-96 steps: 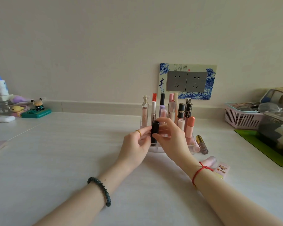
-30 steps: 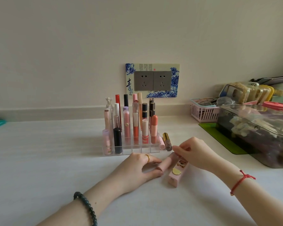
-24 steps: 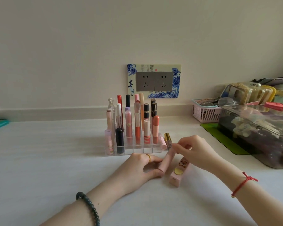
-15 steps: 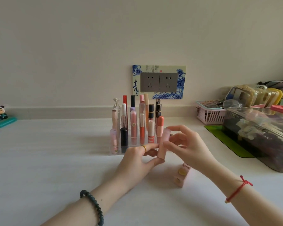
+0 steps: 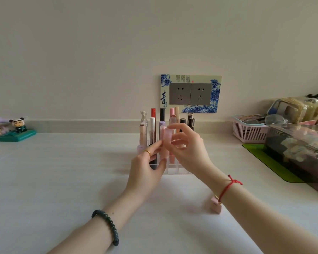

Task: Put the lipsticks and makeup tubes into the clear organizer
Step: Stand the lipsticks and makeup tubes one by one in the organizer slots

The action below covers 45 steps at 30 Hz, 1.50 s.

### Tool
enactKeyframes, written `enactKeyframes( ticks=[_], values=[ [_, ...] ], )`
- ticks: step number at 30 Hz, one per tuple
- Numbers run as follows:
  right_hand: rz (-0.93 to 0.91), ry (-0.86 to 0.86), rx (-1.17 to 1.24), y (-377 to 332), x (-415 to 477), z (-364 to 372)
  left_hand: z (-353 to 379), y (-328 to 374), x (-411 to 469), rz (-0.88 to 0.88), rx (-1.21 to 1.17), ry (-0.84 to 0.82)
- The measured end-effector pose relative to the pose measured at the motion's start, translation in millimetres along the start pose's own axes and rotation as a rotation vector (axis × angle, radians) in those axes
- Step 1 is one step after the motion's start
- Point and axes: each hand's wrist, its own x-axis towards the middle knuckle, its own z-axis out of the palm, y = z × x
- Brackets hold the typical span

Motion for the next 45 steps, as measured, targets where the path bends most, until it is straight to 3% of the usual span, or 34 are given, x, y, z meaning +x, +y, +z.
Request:
enactKeyframes(
  ticks=[13,45],
  values=[
    [0.069,0.026,-0.061,20,3,14,3,-8,-2,-0.034,0.012,-0.055],
    [0.025,-0.01,-0.172,27,-3,19,1,1,-5,-0.107,0.016,-0.015]
  ],
)
